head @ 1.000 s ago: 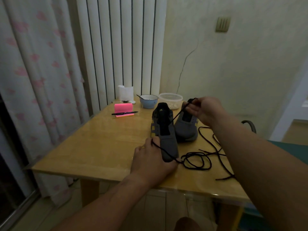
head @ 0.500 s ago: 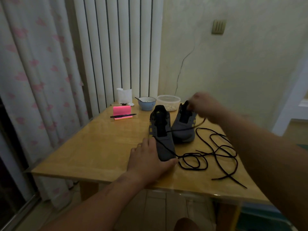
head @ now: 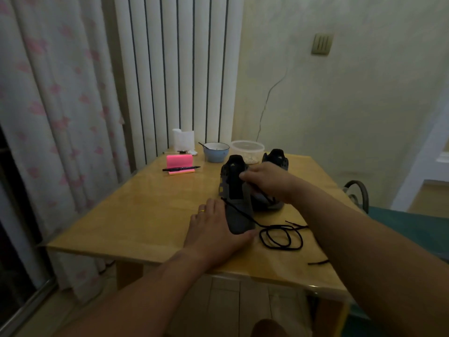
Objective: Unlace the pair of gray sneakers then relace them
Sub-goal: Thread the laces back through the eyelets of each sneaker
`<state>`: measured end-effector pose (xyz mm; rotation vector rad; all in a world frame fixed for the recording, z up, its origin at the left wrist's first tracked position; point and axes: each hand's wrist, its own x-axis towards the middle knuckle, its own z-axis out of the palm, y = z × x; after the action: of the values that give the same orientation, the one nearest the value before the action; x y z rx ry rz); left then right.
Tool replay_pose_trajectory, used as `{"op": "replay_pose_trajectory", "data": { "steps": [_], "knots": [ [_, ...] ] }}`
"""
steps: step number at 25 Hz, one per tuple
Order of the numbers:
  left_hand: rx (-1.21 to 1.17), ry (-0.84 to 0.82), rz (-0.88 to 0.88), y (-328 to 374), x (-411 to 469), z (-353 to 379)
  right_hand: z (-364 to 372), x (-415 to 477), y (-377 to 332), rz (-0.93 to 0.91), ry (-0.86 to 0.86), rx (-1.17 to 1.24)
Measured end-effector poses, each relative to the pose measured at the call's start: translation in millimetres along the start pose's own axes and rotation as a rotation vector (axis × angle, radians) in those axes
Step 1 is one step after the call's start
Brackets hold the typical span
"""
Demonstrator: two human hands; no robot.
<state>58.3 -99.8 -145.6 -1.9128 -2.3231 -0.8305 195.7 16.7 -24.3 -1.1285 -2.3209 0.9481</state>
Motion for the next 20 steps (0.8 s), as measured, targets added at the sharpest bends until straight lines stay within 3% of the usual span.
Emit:
{"op": "replay_pose_trajectory", "data": {
  "steps": [5,9,11,14,15,18,20],
  "knots": [
    [0.021,-0.01,-0.01,-0.4,0.8,0.9,-39.1,13.8,-30.5,0.01,0.415,0.398],
    [0.028,-0.018,-0.013,-1.7,0.6,1.5,-71.8,21.1,-50.1,-0.057,0.537,0.681],
    [0.023,-0.009,-0.01,-1.6,-0.1,2.7,-65.4,21.8,-49.4,-0.043,0.517,0.59],
    [-0.016,-0.023,-0.026,-3.5,1.1,1.0,-39.1,19.7,-35.6,0.001,0.318,0.038],
    [-0.069,-0.002,-0.025,-5.9,0.6,0.9,-31.3,20.0,-28.1,0.005,0.245,-0.038],
    [-0.39,0.301,-0.056,-9.9,-0.2,-5.1,-20.8,18.8,-16.3,0.017,0.115,-0.003],
    [-0.459,0.545,-0.053,-7.1,14.5,-20.6,-19.9,17.9,-18.6,-0.018,0.026,-0.031]
  ]
}}
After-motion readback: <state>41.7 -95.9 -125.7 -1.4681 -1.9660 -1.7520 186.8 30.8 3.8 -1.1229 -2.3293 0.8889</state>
